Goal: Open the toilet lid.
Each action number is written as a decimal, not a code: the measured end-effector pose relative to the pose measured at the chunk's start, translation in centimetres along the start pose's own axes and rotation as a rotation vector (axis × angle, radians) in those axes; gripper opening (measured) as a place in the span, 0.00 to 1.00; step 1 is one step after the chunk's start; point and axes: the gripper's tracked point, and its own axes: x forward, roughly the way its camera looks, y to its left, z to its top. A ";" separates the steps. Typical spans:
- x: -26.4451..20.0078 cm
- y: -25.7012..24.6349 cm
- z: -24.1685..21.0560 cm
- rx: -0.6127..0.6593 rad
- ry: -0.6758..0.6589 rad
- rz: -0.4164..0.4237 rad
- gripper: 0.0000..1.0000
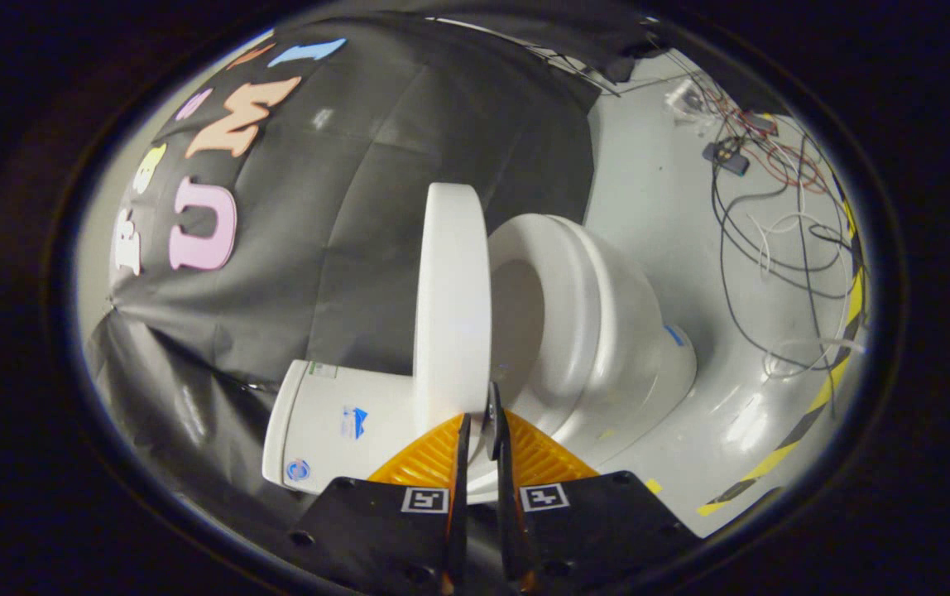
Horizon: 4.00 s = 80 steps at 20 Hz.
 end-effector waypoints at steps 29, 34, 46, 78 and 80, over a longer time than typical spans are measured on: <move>-2.7 11.1 0.6 -0.293 -0.164 -0.233 0.01; -3.2 13.1 0.6 -0.405 -0.200 -0.275 0.01; -3.3 17.8 0.4 -0.527 -0.253 -0.200 0.00; -0.8 29.6 -6.4 -0.837 -0.226 -0.035 0.00; -0.4 30.3 -7.3 -0.858 -0.216 -0.006 0.00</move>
